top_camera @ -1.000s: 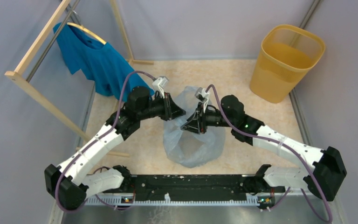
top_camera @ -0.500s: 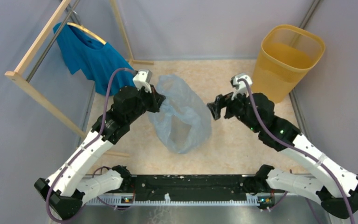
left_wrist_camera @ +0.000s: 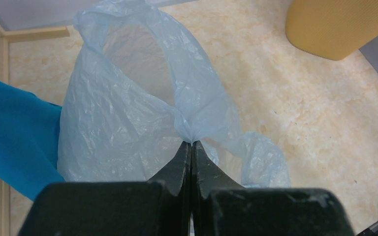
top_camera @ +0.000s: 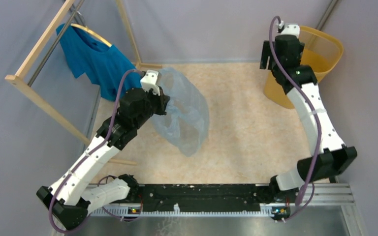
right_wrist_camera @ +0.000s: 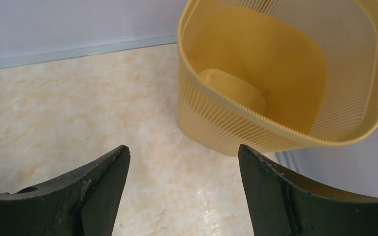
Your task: Put the trash bags into the trash bin
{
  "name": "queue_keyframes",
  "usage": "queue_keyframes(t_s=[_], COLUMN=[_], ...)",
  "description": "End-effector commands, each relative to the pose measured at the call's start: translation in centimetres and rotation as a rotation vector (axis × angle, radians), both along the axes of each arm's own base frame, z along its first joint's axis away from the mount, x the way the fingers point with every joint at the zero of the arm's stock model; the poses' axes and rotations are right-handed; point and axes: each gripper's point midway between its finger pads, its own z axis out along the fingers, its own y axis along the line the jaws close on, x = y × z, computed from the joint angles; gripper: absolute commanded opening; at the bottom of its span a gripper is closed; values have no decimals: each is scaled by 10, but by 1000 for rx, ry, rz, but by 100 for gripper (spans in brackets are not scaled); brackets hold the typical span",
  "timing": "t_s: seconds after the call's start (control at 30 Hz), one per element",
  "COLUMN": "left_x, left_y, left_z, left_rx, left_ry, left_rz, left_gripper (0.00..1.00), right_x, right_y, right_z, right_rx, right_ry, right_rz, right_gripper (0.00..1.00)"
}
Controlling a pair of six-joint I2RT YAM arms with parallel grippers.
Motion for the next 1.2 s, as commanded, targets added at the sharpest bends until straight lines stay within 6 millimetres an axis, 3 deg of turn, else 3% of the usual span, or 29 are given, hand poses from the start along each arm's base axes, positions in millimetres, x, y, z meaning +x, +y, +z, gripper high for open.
queue_keyframes(t_s=[0.0,0.17,0.3,0.47,0.63,0.73,0.8,0.97,1.03,1.17], left_x=[-2,-5,-7,-12,-20,-22,-24,-27,-28,-32], left_y=[-10,-19,-22,-24,-26,-25,-25,-25,-23,-17], left_z=[11,7,9,18,21,23,24,28,31,36], left_rx=[-26,-36,-53,-71,-85,-95,-98,-98,-96,-89], left_ry=[-24,-5,-3,-7,-1,-1,-1,-7,-12,-26], left_rz=[-54,-102,-115,-138,-169,-169,-174,-186,-181,-174], left_gripper=[0,0,0,0,0,0,0,0,0,0], right_x=[30,66,86,99,104,100,95,78,68,44], right_y=[-26,-35,-45,-50,-50,-44,-43,-20,1,50], right_z=[12,4,-26,-39,-58,-61,-54,-44,-42,-41], right_rx=[-72,-183,-194,-241,-212,-193,-179,-149,-133,-54], right_ry=[48,137,245,265,315,315,298,274,276,280], right_rz=[-23,32,58,57,75,93,88,127,166,291], right_gripper=[81,84,72,66,47,43,24,6,1,0])
